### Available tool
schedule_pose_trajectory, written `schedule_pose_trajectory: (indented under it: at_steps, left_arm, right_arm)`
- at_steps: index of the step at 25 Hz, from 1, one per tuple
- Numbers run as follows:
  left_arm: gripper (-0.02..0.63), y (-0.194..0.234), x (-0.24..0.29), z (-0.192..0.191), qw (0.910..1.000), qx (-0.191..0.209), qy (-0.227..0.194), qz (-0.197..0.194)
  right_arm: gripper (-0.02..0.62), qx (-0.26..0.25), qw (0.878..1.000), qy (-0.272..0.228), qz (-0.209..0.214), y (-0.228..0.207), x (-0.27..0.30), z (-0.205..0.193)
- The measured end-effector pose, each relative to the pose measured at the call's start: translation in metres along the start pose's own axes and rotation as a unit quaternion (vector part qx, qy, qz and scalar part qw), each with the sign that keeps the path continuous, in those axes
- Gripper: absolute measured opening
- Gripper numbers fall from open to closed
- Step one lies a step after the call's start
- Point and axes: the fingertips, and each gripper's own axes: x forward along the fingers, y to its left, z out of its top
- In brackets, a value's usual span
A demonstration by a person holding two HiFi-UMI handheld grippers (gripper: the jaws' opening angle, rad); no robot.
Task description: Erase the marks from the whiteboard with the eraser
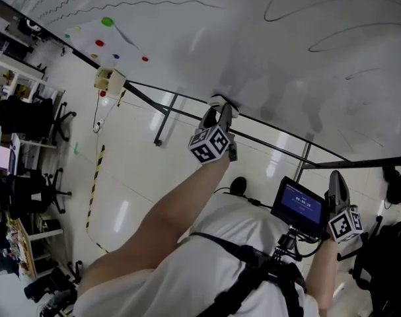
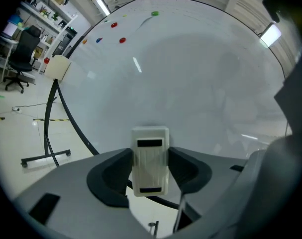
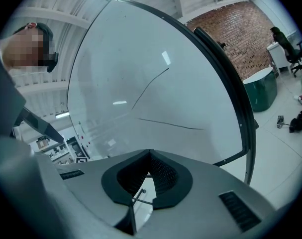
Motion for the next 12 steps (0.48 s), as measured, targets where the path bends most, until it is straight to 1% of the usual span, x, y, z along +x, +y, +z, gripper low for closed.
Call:
schedule_pose_trajectory:
  at_steps: [3,5,12]
  left_arm:
    - [0.25,-0.025,0.003,-0.017,0.9994,-0.033,-0.002,-0.007]
    - [0.25,-0.041,0.003,-0.028,0.9988,-0.048,0.0,-0.008]
    - [0.25,-0.108,-0.008,-0.061,0.9986,-0.051,-0.014,-0.005]
  right_arm:
    - [0.017,0.0,1.0,0.007,-0.005,-0.009,0.0,0.002]
    - [0.017,-0.003,1.0,0.008,-0.012,-0.02,-0.008,0.008]
    - [0.017,0.005,1.0,0.016,-0.008,-0.083,-0.045,0.035]
